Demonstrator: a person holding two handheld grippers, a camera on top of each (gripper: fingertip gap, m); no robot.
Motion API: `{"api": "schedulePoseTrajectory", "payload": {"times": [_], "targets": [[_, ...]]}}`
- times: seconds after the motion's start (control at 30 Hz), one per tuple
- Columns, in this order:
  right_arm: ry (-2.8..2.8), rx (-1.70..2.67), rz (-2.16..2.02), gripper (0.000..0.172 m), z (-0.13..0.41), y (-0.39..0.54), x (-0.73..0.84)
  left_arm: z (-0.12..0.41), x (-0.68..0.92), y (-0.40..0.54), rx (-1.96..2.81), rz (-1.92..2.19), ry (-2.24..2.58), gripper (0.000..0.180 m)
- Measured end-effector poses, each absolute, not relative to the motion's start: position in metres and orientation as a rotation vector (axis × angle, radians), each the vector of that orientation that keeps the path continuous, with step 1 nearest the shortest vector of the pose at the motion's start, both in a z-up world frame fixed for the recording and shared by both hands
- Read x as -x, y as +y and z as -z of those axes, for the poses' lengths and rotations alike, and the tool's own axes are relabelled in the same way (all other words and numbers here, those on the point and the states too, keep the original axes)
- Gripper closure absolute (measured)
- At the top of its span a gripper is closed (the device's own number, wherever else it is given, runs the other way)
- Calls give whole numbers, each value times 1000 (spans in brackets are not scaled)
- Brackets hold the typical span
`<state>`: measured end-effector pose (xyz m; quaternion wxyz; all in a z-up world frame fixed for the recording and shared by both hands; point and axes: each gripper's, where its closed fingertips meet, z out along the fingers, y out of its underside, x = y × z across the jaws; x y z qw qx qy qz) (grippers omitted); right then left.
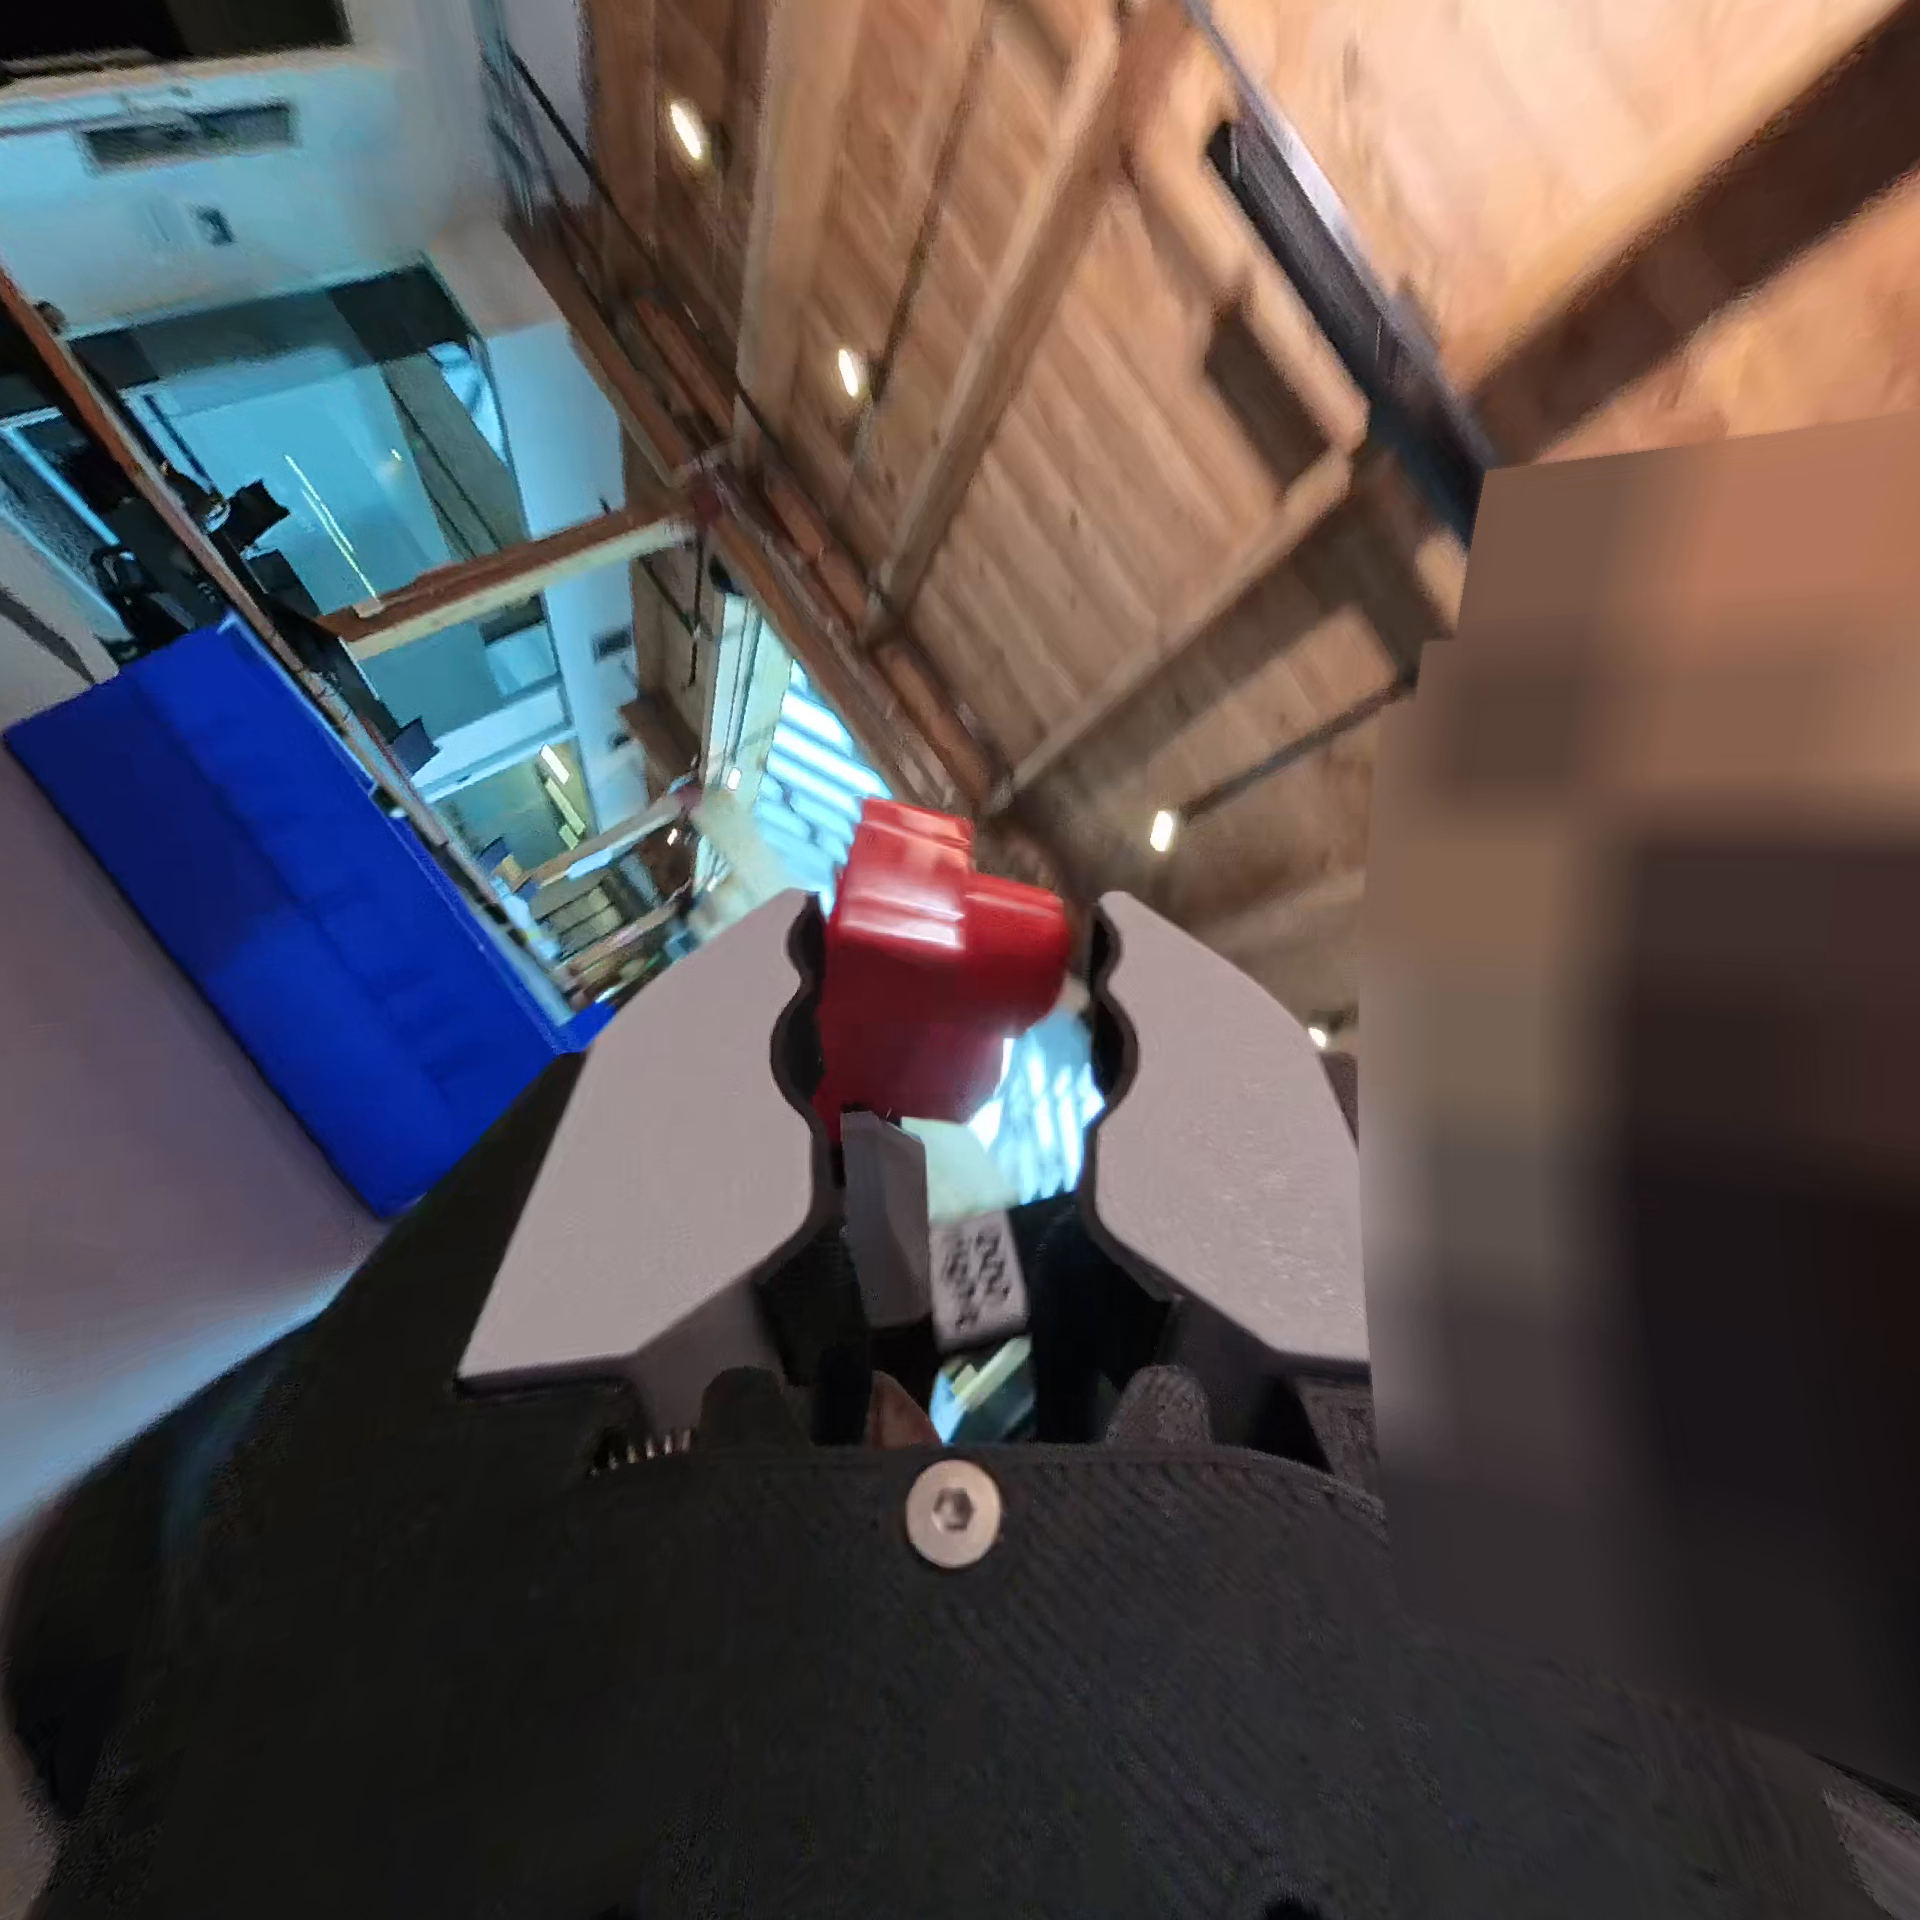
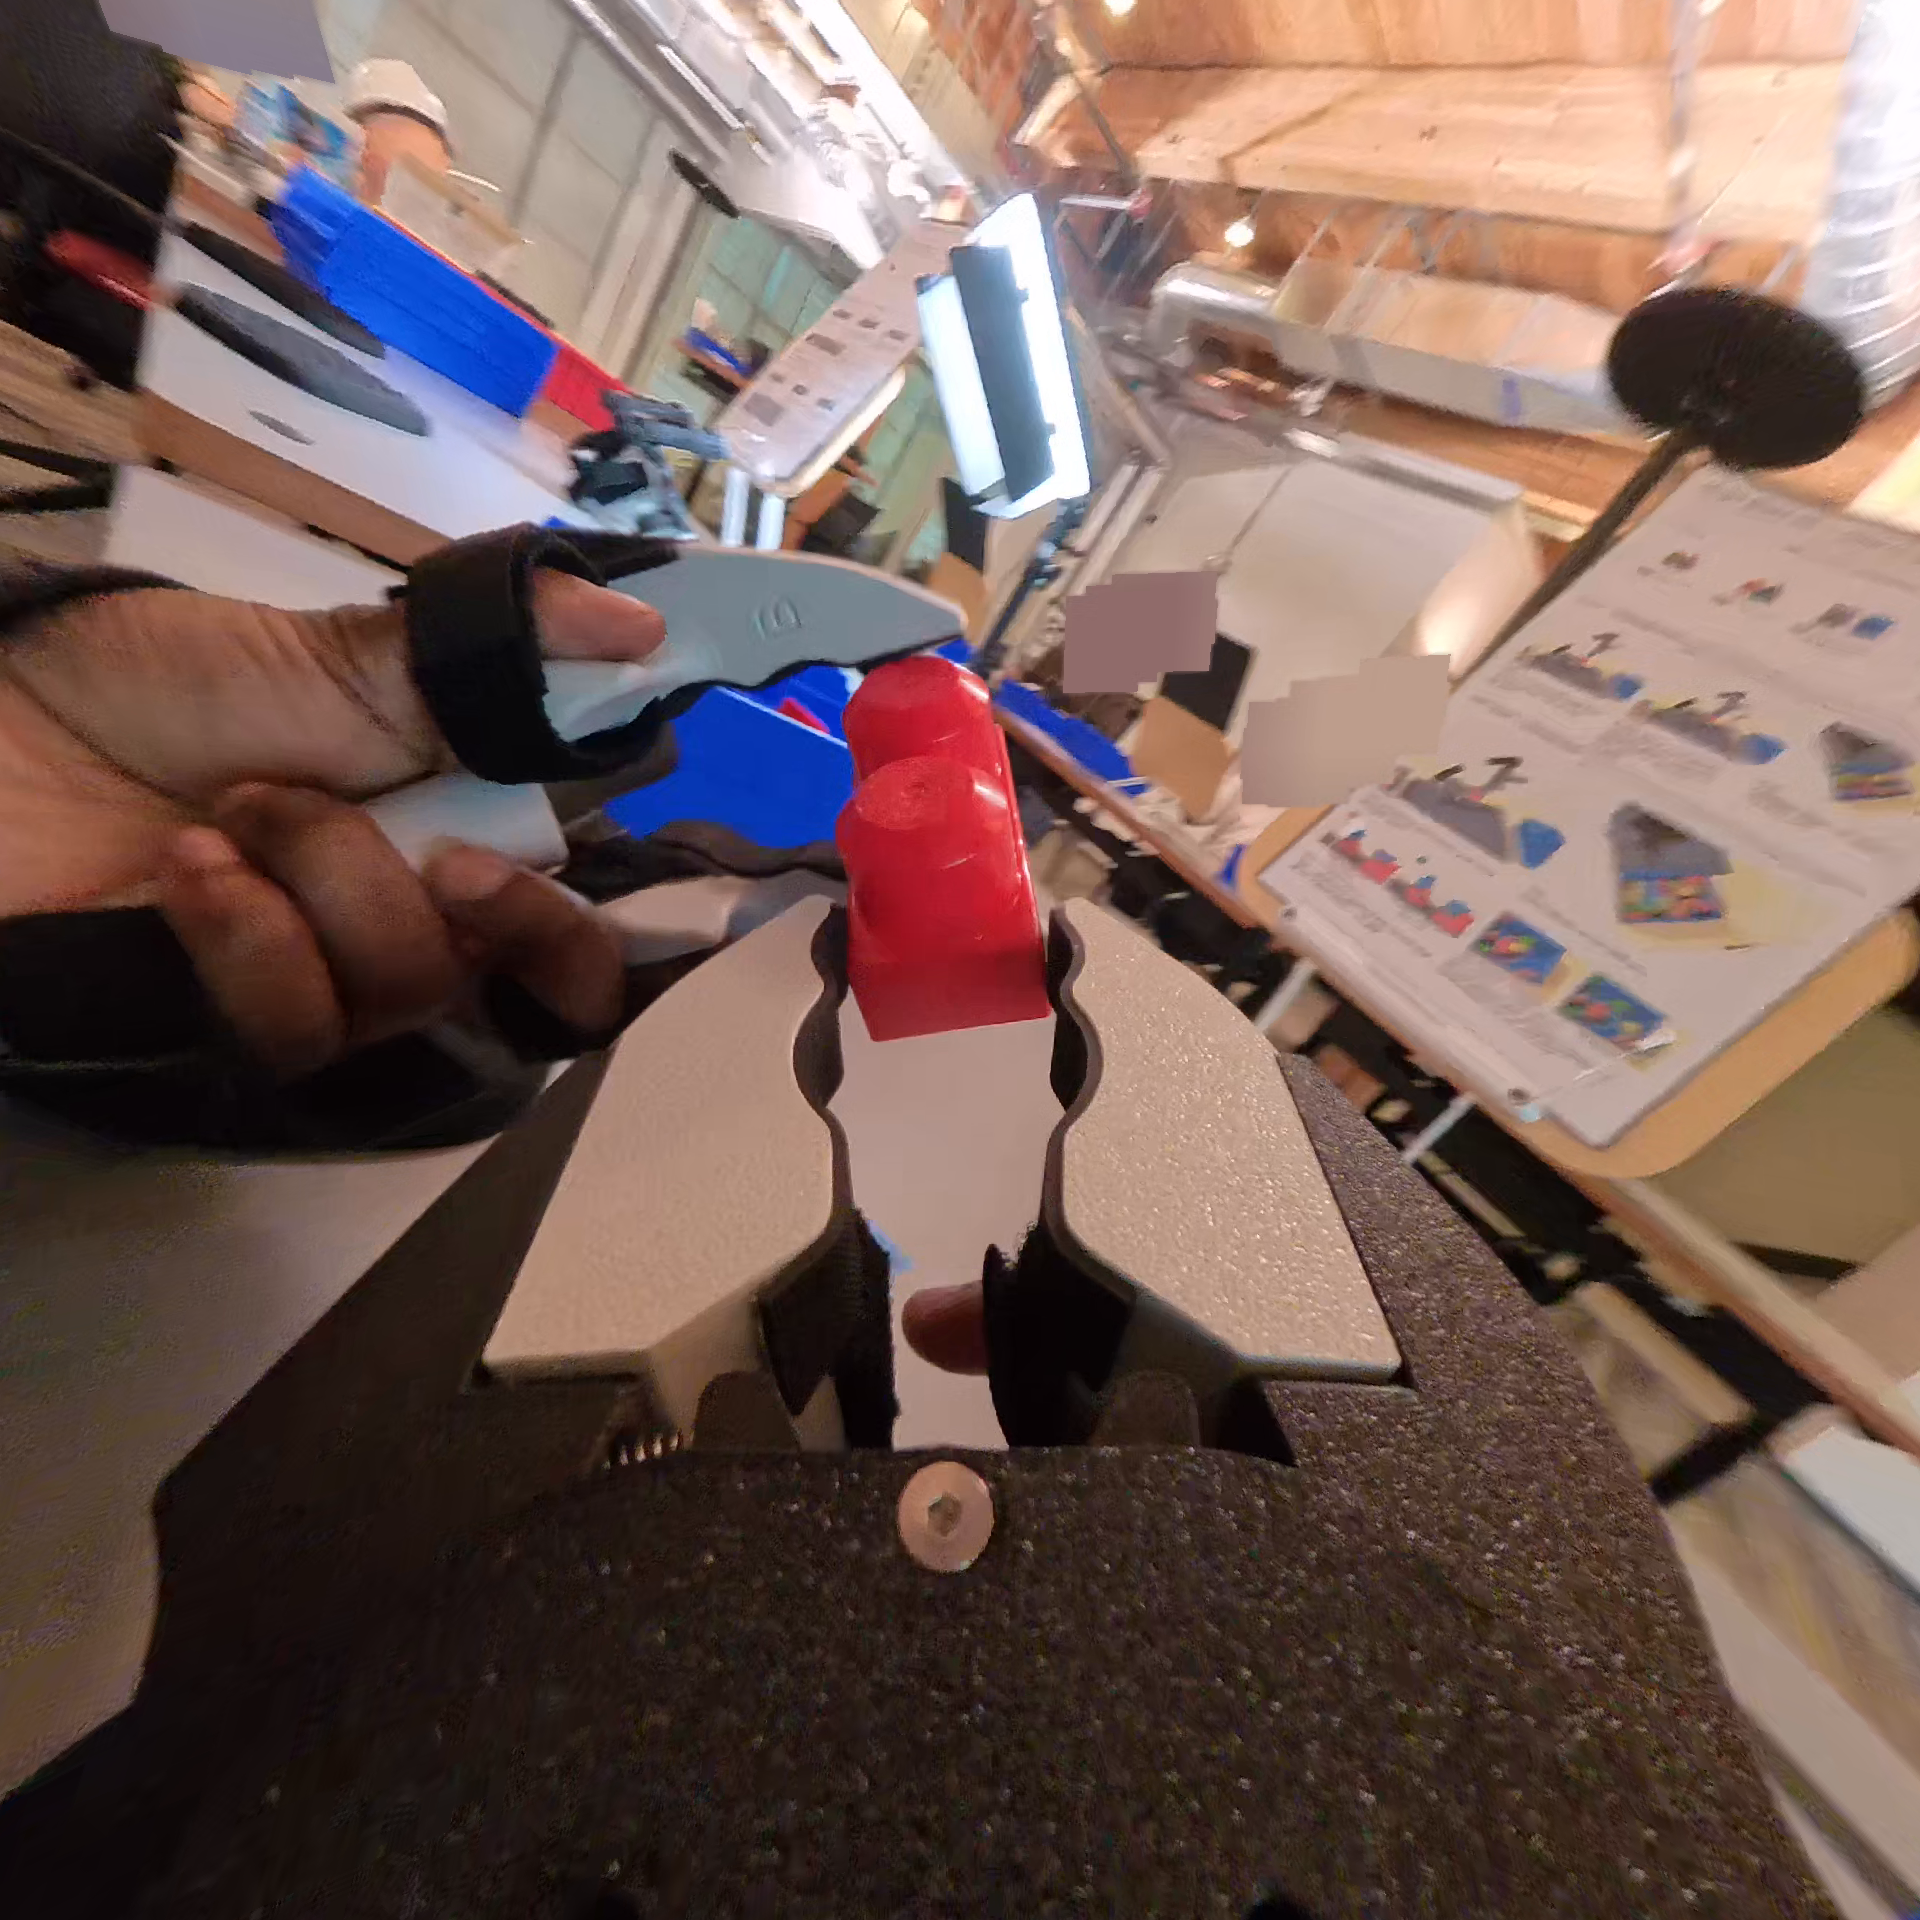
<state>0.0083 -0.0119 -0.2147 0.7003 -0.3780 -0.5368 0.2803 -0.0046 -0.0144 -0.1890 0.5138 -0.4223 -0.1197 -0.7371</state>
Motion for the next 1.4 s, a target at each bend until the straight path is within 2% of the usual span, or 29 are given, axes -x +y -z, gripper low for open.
{"api": "schedulePoseTrajectory", "payload": {"times": [0.1,0.17,0.23,0.3,0.43,0.53,0.67,0.73,0.83,1.07,1.17,1.4], "targets": [[-1216,957,-947,135,214,-13,-20,193,-11,-30,1244,1461,259,106],[-1274,1062,-1179,135,220,-16,-27,222,-14,-31,1446,1003,663,96],[-1326,1107,-1334,135,223,-22,-32,231,-14,-36,1475,759,890,104],[-1340,1115,-1414,135,222,-25,-34,225,-21,-45,1456,827,947,117],[-1411,1135,-1450,135,228,-32,-35,231,-26,-45,1503,926,965,128],[-1430,1122,-1478,136,227,-37,-35,239,-29,-47,1509,902,1004,143],[-1156,1066,-1605,134,199,-24,-32,211,-23,-37,1395,1018,752,143],[-763,978,-1789,122,171,-7,-38,190,-13,-30,1270,1195,513,144],[-425,914,-1996,119,168,-1,-39,175,-4,-23,1128,1376,265,144],[-406,915,-1987,123,171,-13,-13,183,-20,-19,1102,1416,165,144],[-384,894,-1985,136,170,-14,-15,184,-26,-21,1108,1353,197,144],[-380,874,-2004,136,171,-15,-16,185,-28,-22,1082,1288,201,144]]}}
